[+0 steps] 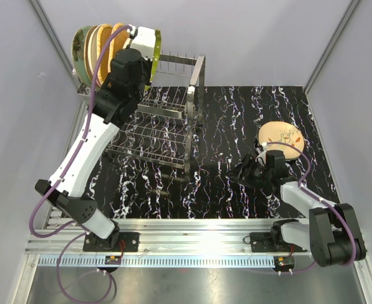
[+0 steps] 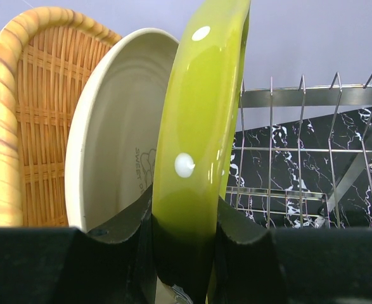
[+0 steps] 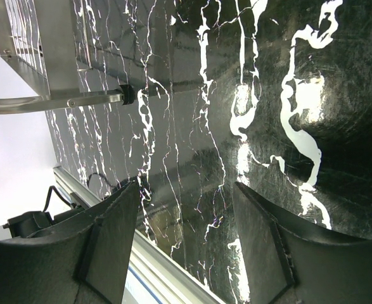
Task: Load the plates into the dish rack
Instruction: Insert the plate into the dish rack
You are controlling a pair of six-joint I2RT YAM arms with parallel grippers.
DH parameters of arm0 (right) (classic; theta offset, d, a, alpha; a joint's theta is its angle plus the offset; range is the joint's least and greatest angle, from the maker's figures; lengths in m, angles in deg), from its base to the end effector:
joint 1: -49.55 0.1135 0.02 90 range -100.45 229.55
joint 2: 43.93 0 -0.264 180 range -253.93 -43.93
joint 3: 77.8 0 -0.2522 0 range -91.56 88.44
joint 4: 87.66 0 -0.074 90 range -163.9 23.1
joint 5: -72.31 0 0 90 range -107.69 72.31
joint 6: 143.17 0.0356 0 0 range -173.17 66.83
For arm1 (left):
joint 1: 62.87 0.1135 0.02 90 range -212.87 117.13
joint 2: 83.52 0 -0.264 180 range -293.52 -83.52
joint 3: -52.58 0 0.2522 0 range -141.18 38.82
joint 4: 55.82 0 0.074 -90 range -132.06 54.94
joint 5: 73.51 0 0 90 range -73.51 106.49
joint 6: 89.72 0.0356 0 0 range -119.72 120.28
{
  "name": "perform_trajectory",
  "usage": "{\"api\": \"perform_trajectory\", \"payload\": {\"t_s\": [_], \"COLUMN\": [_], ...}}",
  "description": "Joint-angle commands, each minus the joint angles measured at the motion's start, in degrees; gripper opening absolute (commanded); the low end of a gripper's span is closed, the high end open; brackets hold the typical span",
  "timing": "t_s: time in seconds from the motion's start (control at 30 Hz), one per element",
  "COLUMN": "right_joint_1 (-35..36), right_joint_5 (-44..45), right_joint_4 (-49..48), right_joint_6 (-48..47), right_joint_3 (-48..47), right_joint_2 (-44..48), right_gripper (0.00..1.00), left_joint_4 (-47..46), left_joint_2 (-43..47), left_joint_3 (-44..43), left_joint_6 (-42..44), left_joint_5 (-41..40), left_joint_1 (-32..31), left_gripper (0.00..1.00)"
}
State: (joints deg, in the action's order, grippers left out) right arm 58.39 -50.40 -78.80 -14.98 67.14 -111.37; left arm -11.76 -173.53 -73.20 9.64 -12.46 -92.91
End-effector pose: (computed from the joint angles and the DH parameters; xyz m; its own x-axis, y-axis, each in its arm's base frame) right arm 0.2044 0.0513 0.1537 -0.8402 0.3958 -0.3708 -0.0145 0.6670 0.7449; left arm 0.2932 -0.1496 0.5098 -0.1193 0.2334 -0.9650 0.0434 0.9723 0.2298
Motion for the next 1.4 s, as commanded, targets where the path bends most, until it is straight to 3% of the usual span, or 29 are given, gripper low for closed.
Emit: {"api": "perform_trajectory", "payload": {"t_s": [0.0, 0.6, 0.8, 1.0, 1.13, 1.37], "right_joint_1": [0.1, 0.2, 0.1, 0.1, 0.2, 0.2], "right_joint_5": [-1.2, -1.4, -1.4, -1.3, -1.2, -1.2], "right_joint_4": [-2.1, -1.8, -1.6, -1.3, -1.2, -1.2], "right_joint_6": [-0.7, -0.7, -0.7, -0.8, -0.8, -0.9], "right_joint_3": [-0.8, -0.8, -0.8, -0.7, -0.7, -0.9], "right_joint_2": [-0.4, -0.2, -0.1, 0.0, 0.0, 0.0], "right_gripper": [0.68, 0.68, 0.68, 0.68, 0.68, 0.68], "left_joint_4": [-7.5, -9.9, -11.3, -11.8, -11.9, -12.8], "left_joint_2": [1.6, 5.6, 7.1, 7.3, 7.3, 8.9], "left_joint_3": [-1.4, 5.1, 7.0, 6.9, 6.6, 7.2], "left_joint_6": [-0.5, -0.1, -0.1, 0.0, 0.0, -2.9], "left_joint_5": [-1.2, -1.3, -1.8, -1.8, -1.2, 1.6], "left_joint_1": [0.3, 0.3, 0.4, 0.3, 0.3, 0.3], "left_gripper": [0.04, 0.19, 0.42, 0.43, 0.57, 0.7]}}
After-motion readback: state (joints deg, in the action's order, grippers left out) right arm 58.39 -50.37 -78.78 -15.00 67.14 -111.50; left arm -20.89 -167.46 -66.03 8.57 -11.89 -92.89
